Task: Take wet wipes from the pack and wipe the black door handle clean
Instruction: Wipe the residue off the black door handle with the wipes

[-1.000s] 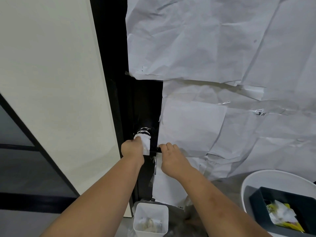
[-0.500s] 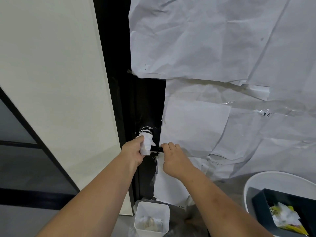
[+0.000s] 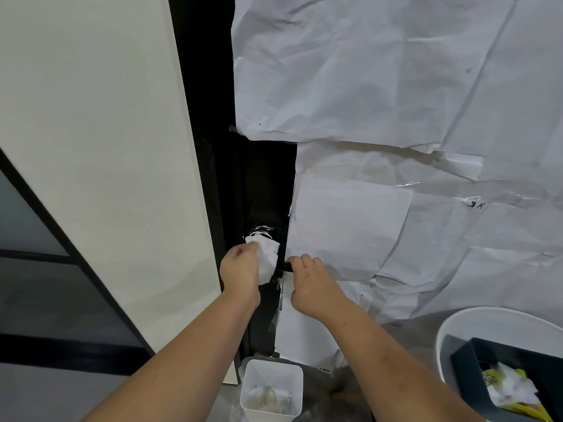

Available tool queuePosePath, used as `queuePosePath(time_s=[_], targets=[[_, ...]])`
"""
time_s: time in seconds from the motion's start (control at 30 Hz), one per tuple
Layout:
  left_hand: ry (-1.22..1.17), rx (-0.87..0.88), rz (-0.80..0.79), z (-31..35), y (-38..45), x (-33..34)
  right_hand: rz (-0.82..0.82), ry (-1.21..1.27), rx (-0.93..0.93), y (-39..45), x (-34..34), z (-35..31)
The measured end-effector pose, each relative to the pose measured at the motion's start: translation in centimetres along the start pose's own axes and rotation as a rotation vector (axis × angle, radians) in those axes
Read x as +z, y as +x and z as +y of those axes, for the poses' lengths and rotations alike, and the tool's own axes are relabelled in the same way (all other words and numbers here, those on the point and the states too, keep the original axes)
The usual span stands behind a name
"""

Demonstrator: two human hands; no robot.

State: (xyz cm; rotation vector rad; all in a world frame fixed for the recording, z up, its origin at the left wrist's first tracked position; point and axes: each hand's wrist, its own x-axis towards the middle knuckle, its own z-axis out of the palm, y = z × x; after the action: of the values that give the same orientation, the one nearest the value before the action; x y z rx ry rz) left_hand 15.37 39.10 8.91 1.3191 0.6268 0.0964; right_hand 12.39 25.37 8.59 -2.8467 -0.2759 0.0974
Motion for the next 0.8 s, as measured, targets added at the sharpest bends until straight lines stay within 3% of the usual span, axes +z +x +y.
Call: queuePosePath(time_s=[0.1, 0.27, 0.5, 0.7, 0.8], targets=[[0.150, 0.135, 0.037, -0.1, 0.1, 0.3, -0.001, -0.004, -0.001, -0.1, 0.0, 0.0], [0.287, 0.162, 0.122, 0.9, 0.4, 1.1, -0.003, -0.005, -0.003, 0.0, -0.1, 0.0], [0.237, 0.124, 0.151, 0.8, 0.7, 1.5, 0.013, -0.018, -0.017, -0.1, 0.1, 0.1], [0.035, -0.089, 0.199, 1.0, 1.2, 1.3, 0.019, 0.003, -0.007, -0.1, 0.0, 0.0], [0.017, -0.113, 0.182, 0.9, 1.3, 1.2, 0.015, 0.004, -0.004, 0.0, 0.1, 0.0]])
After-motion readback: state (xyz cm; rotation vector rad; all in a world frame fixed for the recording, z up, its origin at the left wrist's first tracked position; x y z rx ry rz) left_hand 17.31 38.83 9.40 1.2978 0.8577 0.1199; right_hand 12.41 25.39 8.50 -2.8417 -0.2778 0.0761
